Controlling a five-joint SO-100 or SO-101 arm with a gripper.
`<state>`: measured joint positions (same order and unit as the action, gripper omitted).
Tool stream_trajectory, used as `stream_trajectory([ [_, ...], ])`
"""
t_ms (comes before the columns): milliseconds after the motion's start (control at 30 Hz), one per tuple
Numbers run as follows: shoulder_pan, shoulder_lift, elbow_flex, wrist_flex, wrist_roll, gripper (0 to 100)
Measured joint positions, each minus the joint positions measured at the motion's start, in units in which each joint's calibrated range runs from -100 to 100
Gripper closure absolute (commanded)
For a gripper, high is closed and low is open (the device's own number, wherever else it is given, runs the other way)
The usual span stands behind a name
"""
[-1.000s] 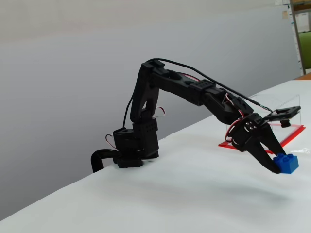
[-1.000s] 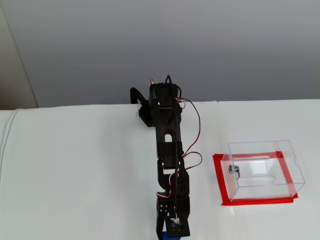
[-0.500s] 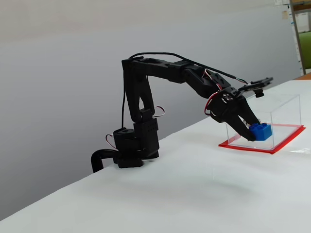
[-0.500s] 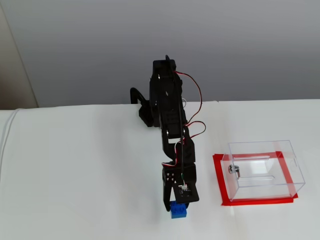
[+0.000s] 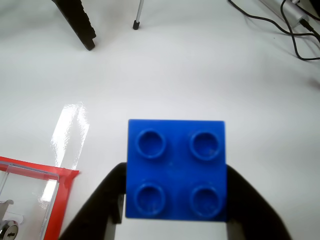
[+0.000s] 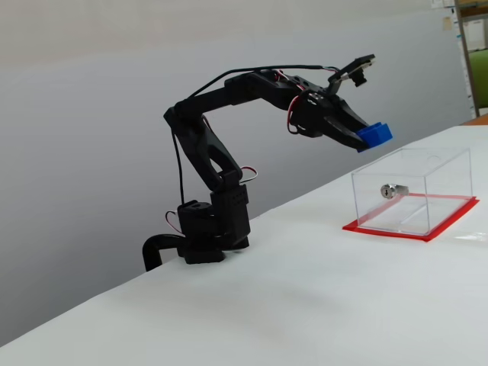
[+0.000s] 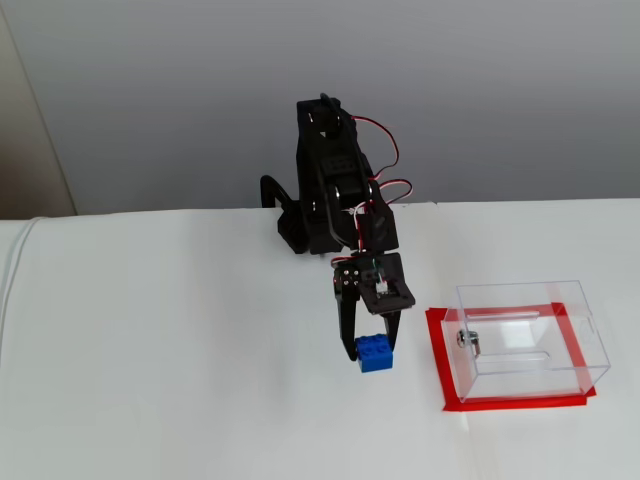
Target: Pick the blue lego brick and place it into the transparent box
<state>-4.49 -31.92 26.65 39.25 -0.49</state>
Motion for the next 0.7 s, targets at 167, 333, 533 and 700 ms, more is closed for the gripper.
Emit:
stream_trajectory([
  [167, -4.4, -6.3, 0.1, 2.8, 0.0, 83],
  [333, -7.9, -9.5, 0.1, 2.8, 0.0, 83],
  [533, -12.5, -10.0, 0.1, 2.8, -0.2, 83],
  [700, -20.3, -10.0, 0.1, 2.8, -0.2, 83],
])
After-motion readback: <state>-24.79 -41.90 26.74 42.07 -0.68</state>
